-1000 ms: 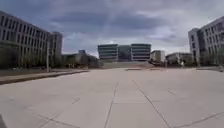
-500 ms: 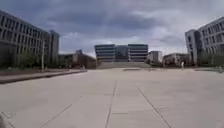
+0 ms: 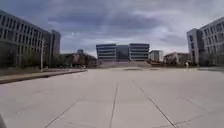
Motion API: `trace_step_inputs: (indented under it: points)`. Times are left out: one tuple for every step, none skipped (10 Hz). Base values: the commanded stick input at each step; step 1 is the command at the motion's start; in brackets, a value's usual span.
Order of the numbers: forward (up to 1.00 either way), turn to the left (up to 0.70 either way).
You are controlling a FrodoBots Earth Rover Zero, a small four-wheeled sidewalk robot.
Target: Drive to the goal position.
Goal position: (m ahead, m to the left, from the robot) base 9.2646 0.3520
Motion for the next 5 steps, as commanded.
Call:
trace_step_inputs:
  points:
    - [0.70, -0.16]
    - [0.70, 0.00]
    - [0.70, 0.00]
    - [0.70, -0.09]
    - [0.70, -0.03]
